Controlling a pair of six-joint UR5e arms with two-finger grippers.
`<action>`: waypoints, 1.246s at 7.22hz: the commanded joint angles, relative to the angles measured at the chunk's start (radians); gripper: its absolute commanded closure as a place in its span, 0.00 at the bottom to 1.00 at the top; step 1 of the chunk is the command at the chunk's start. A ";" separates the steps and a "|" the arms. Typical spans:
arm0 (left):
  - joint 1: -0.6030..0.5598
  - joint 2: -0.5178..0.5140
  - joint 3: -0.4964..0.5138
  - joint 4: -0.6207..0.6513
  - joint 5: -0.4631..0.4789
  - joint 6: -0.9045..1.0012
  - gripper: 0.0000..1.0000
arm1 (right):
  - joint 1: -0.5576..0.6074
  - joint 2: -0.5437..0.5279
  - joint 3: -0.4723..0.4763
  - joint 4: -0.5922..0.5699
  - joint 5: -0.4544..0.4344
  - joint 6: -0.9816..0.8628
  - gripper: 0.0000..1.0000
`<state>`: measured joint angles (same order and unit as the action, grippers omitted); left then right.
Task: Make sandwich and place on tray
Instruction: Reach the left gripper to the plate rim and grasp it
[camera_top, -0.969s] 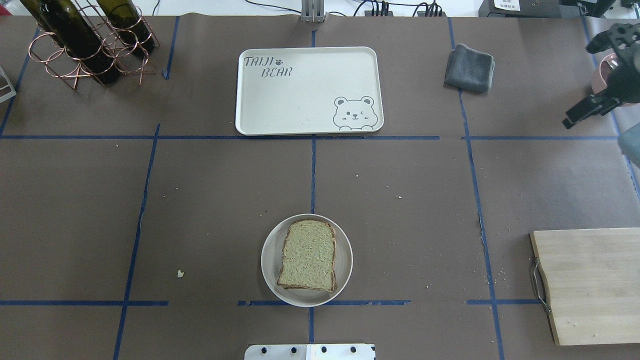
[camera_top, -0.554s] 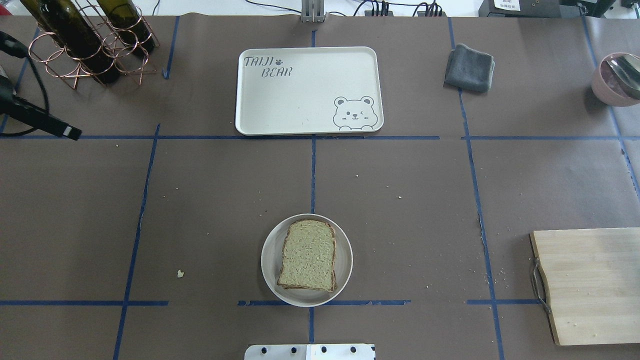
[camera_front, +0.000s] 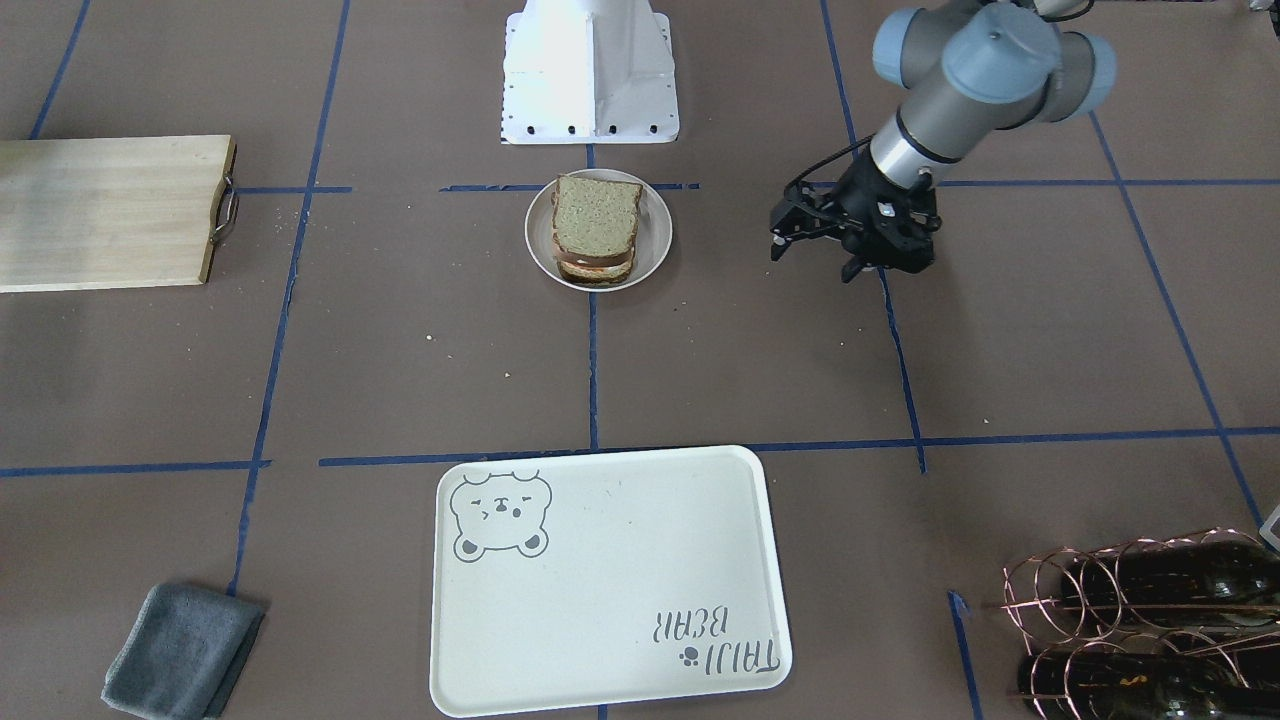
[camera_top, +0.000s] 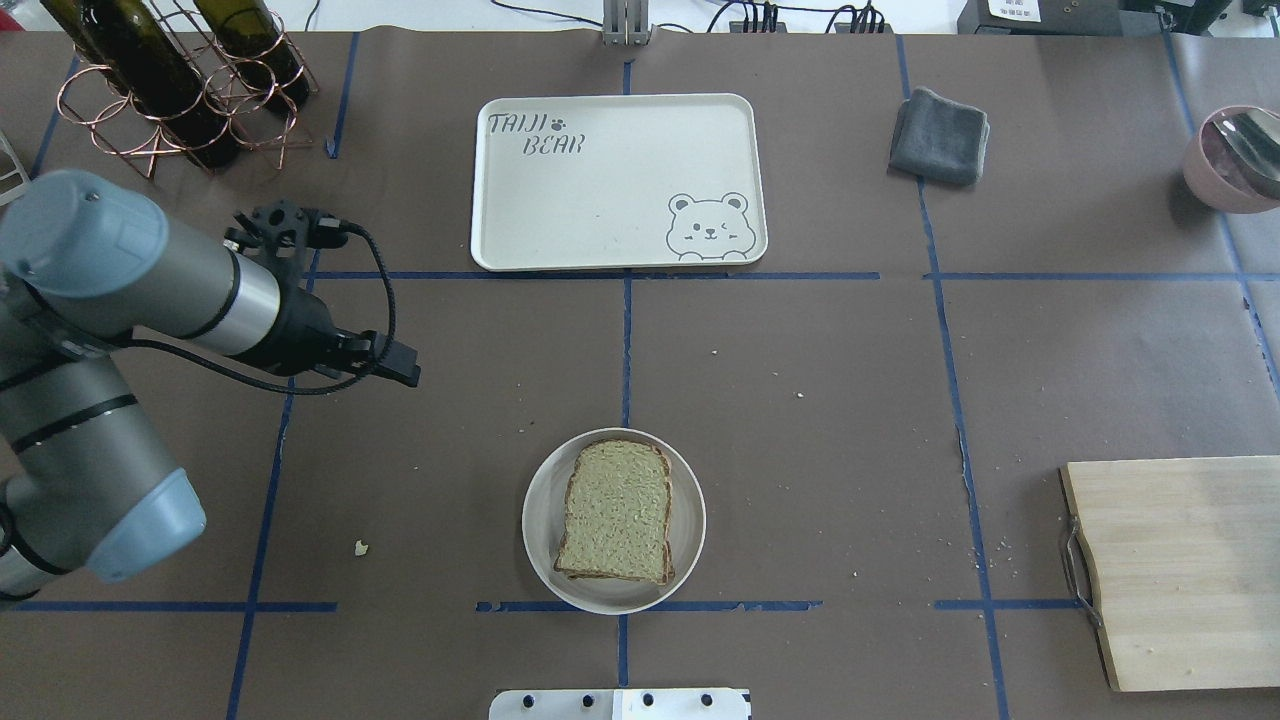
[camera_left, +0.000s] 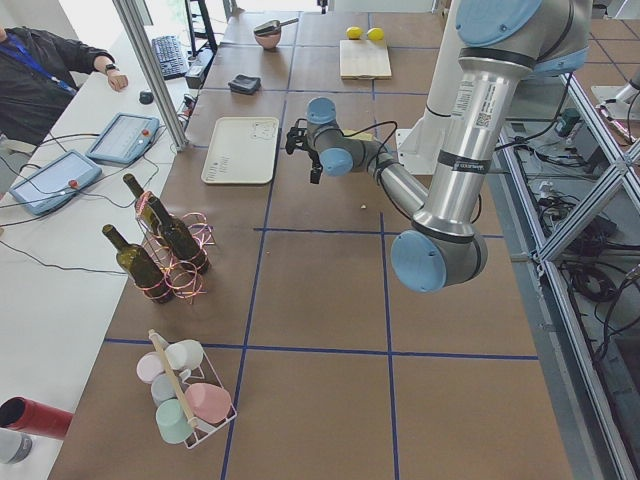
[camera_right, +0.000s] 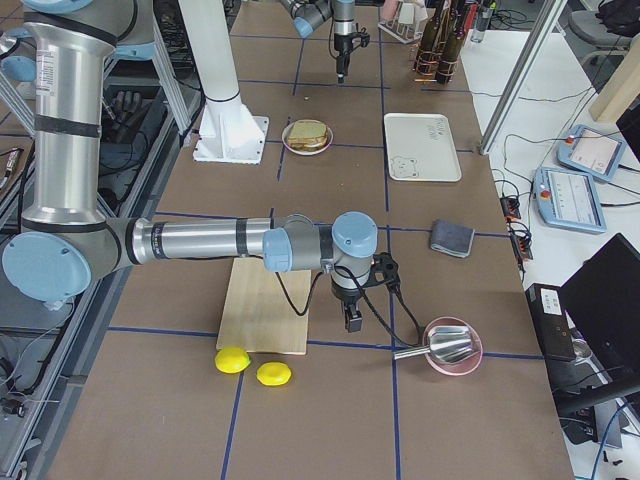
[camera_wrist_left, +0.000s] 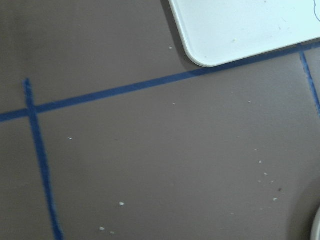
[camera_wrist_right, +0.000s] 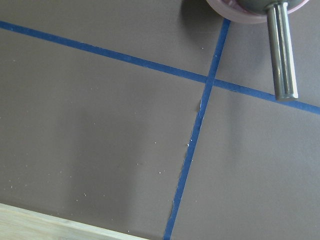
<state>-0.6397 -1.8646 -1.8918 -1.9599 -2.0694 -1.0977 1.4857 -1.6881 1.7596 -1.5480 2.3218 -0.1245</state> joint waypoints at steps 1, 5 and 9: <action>0.194 -0.042 0.010 -0.001 0.200 -0.295 0.03 | -0.001 -0.001 0.000 0.003 -0.001 0.000 0.00; 0.340 -0.116 0.079 -0.001 0.368 -0.464 0.32 | 0.001 -0.001 0.000 0.002 -0.001 0.000 0.00; 0.348 -0.116 0.109 -0.048 0.368 -0.462 0.82 | -0.001 0.001 0.000 -0.001 -0.001 0.000 0.00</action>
<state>-0.2923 -1.9801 -1.7891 -1.9968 -1.7013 -1.5599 1.4849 -1.6880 1.7595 -1.5487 2.3209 -0.1238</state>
